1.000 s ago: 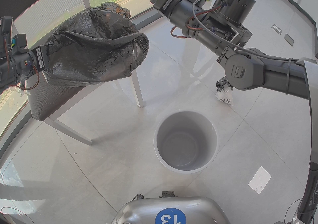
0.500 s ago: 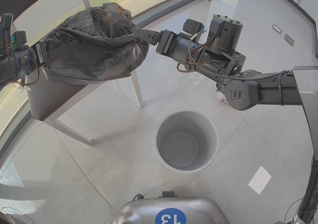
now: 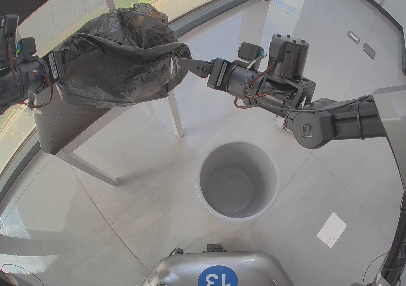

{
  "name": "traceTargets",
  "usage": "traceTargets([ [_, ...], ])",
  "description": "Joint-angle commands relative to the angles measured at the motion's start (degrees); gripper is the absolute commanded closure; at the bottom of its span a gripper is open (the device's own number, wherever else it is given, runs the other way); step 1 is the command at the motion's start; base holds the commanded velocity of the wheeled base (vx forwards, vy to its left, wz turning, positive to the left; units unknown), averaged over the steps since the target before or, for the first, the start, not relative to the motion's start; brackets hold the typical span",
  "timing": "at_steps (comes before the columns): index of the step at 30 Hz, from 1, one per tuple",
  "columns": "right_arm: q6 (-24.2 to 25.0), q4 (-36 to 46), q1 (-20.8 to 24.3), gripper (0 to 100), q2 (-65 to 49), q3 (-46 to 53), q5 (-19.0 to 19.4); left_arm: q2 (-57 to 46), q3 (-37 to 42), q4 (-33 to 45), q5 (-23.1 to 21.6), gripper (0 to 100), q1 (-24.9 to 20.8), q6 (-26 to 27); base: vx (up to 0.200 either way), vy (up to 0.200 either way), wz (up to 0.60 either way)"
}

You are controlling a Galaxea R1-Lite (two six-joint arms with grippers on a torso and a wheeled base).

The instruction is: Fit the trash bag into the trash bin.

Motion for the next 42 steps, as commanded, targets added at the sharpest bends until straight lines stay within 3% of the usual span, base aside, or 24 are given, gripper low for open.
traceTargets([
  [1, 0.01, 0.02, -0.11, 0, 0.67, 0.05, 0.01, 0.03, 0.0, -0.01, 0.03, 100, -0.42, -0.04, 0.0, 0.0, 0.0],
  [26, -0.08, 0.46, -2.48, 0, 5.15, -0.21, 0.01, -0.68, -4.31, 0.52, 0.03, 100, -5.17, 0.05, 0.0, 0.0, 0.0],
  [37, 0.01, 0.28, -2.57, 0, 5.41, -0.39, 0.01, -0.15, -7.47, 1.05, 0.21, 100, -17.38, -0.04, 0.0, 0.0, 0.0],
  [42, 0.01, 0.28, -2.66, 0, 5.5, -0.39, 0.01, 0.55, -9.58, 1.31, 0.21, 100, -19.32, -0.04, 0.0, 0.0, 0.0],
])
